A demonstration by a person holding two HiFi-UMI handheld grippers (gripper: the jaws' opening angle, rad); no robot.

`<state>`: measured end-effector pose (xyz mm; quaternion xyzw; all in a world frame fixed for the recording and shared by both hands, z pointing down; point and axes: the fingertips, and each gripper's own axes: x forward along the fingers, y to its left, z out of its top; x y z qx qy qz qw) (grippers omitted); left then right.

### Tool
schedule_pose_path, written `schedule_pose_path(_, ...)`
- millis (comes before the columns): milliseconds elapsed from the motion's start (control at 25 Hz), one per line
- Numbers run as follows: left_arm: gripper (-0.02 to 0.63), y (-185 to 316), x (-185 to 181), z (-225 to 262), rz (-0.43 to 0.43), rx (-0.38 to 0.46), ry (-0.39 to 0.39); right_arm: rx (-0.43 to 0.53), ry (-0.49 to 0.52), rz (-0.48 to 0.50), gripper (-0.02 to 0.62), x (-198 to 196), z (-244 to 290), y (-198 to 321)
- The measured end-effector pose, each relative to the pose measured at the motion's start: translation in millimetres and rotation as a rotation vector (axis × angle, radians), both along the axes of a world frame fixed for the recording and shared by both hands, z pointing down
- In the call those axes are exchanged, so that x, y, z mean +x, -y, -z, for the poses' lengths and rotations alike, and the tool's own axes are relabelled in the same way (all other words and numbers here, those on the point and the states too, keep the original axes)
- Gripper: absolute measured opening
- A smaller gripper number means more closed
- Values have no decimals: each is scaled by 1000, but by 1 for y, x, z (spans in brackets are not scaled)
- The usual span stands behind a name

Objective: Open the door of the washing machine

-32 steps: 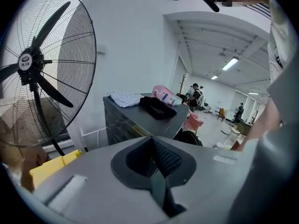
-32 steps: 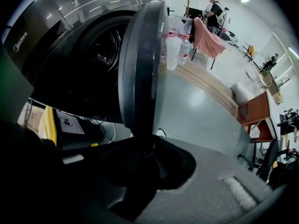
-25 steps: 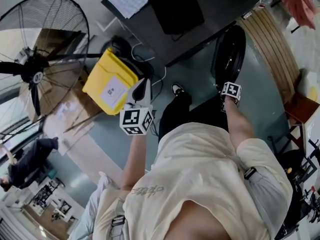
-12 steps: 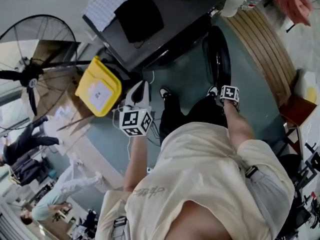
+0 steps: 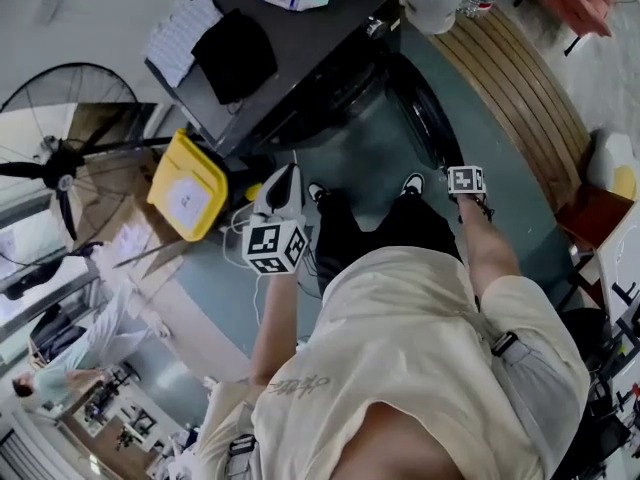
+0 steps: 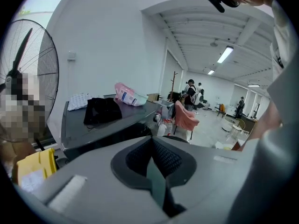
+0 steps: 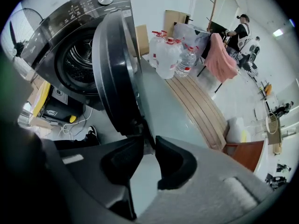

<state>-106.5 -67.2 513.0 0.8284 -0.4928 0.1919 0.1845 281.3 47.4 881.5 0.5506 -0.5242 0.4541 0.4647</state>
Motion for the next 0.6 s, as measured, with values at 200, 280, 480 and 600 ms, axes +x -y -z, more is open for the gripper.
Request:
schedule_pose_path(200,17,-5,26,0,-39,-23,22,62,14,55,81,21,0,18)
schedule_pose_path(280,17,-2,33,-1,-59,-32,28,52,-2,55,83,30,1,20)
schedule_pose_path(480,17,19,46,-7,-114,-47,27,51,-14,50,87,42,0,28)
schedule_pose_path(600,17,35,58,-14,-163,-61,15,41,-14,42,87,45,-1,32)
